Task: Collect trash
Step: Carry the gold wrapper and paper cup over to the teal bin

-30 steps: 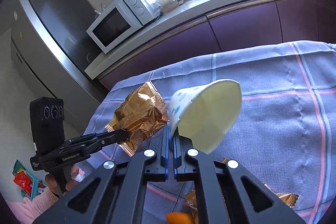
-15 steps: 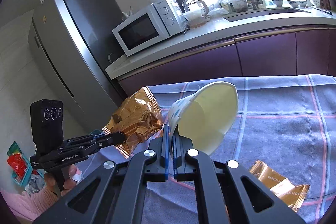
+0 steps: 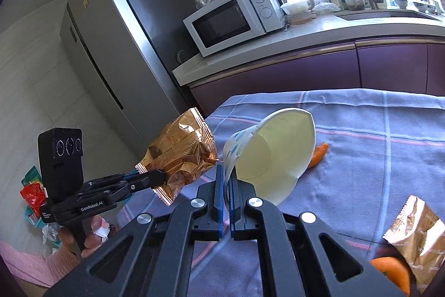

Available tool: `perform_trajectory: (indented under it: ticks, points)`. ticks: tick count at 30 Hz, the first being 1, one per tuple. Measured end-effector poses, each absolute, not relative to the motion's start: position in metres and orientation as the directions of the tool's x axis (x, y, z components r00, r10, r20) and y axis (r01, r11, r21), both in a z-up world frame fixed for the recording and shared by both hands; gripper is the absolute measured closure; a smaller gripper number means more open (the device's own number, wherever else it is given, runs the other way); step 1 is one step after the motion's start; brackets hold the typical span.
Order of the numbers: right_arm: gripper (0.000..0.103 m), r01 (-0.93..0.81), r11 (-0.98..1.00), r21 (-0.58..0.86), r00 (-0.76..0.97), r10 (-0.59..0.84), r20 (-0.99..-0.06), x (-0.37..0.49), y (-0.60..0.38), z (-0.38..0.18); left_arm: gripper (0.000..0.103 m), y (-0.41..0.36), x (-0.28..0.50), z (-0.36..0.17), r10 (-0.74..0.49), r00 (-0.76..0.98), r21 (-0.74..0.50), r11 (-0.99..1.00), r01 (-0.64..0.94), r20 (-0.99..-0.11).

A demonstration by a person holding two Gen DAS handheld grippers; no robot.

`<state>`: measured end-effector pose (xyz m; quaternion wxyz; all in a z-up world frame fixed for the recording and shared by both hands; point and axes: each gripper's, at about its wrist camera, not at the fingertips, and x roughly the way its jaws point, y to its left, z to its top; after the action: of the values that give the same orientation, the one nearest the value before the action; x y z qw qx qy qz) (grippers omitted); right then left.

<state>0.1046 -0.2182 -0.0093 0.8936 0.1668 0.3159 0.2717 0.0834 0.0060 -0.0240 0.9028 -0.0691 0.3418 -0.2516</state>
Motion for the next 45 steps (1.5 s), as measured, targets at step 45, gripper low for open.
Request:
perform_trajectory:
  ticks: [45]
  points:
    - [0.101, -0.561, 0.647, 0.516, 0.443, 0.761, -0.473, 0.122, -0.084, -0.019, 0.094, 0.129, 0.023, -0.026, -0.305, 0.763, -0.296, 0.942, 0.156, -0.569]
